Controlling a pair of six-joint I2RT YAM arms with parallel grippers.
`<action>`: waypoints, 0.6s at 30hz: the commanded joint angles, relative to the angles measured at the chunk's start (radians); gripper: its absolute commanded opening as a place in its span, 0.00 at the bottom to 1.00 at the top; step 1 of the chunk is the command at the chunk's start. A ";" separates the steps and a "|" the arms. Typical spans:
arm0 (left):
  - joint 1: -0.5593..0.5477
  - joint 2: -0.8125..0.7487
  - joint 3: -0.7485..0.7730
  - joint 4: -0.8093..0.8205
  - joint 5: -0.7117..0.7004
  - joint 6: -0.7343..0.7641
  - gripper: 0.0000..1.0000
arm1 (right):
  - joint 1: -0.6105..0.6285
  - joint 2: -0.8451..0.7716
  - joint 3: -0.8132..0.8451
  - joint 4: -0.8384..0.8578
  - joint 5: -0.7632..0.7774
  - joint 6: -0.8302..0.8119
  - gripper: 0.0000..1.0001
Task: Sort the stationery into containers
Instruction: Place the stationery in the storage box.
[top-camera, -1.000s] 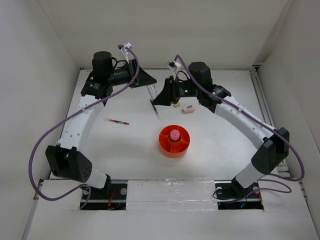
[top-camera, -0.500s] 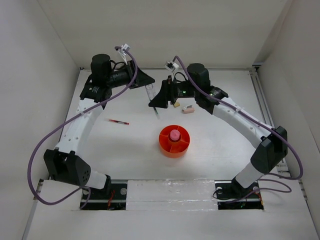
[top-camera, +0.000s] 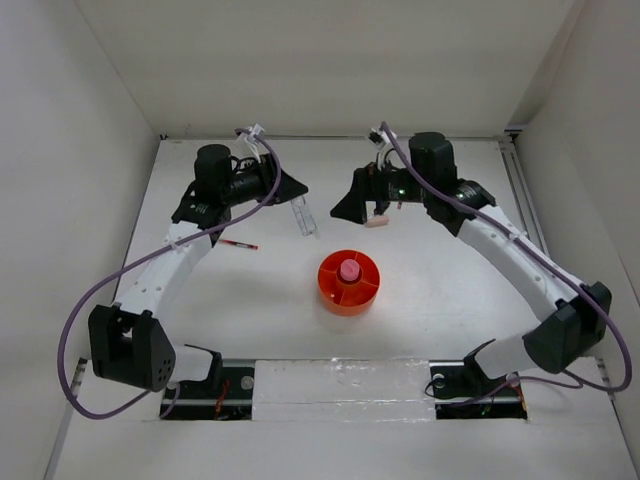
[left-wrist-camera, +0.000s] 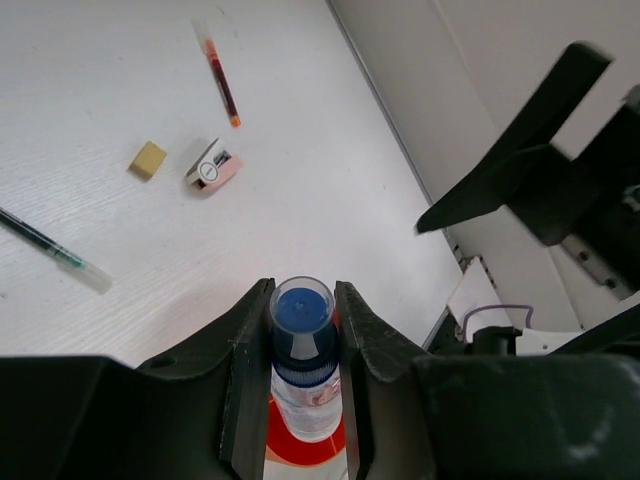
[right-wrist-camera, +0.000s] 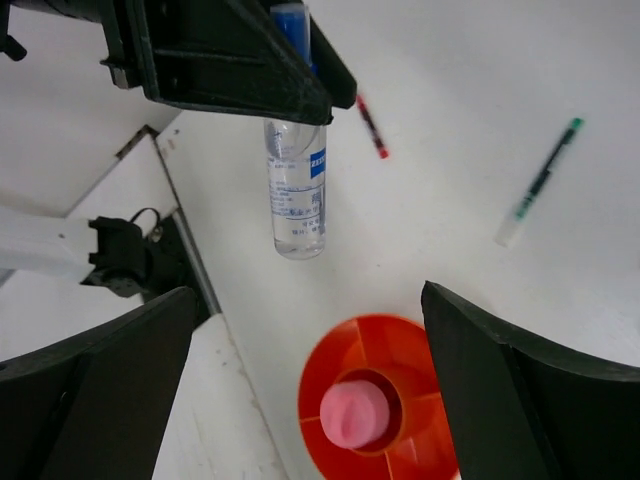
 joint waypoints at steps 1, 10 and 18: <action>-0.069 -0.060 -0.026 0.107 -0.036 0.063 0.00 | -0.044 -0.110 -0.009 -0.111 0.080 -0.136 1.00; -0.242 -0.049 -0.071 0.116 -0.258 0.143 0.00 | -0.126 -0.283 -0.087 -0.153 0.094 -0.178 1.00; -0.316 -0.071 -0.120 0.130 -0.522 0.178 0.00 | -0.126 -0.398 -0.146 -0.135 0.085 -0.168 1.00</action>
